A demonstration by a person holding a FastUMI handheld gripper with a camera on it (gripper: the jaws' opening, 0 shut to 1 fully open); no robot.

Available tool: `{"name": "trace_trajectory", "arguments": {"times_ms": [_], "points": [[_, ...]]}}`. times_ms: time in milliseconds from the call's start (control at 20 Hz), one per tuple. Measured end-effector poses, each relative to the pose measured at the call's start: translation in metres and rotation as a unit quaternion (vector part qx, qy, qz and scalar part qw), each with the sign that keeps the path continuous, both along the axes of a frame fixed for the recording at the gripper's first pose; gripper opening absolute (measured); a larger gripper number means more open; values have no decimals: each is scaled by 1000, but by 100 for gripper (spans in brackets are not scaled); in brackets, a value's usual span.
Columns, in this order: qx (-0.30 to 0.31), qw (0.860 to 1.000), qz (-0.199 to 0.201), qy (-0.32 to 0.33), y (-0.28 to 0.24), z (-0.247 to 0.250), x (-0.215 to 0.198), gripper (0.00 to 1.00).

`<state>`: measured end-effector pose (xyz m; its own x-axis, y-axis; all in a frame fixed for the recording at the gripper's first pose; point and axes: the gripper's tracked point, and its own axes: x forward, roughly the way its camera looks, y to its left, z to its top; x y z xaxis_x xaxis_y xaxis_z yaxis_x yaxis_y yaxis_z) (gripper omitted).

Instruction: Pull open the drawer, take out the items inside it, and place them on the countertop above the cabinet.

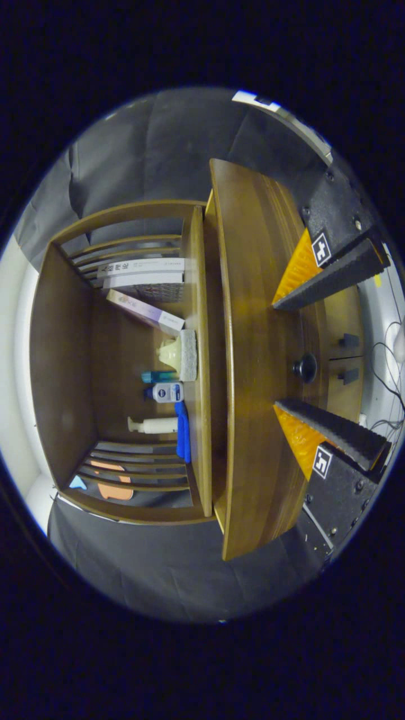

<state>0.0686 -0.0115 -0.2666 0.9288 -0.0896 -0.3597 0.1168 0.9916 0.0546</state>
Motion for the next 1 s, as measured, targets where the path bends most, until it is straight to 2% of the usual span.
{"name": "trace_trajectory", "arguments": {"times_ms": [500, 800, 1000], "points": [[-11, 1000, -7, 5, 2, -11, 70, 100], [-3, 1000, -6, 1, 7, -18, 76, 99], [-28, 1000, 1, 10, 7, -22, 74, 99]]}}
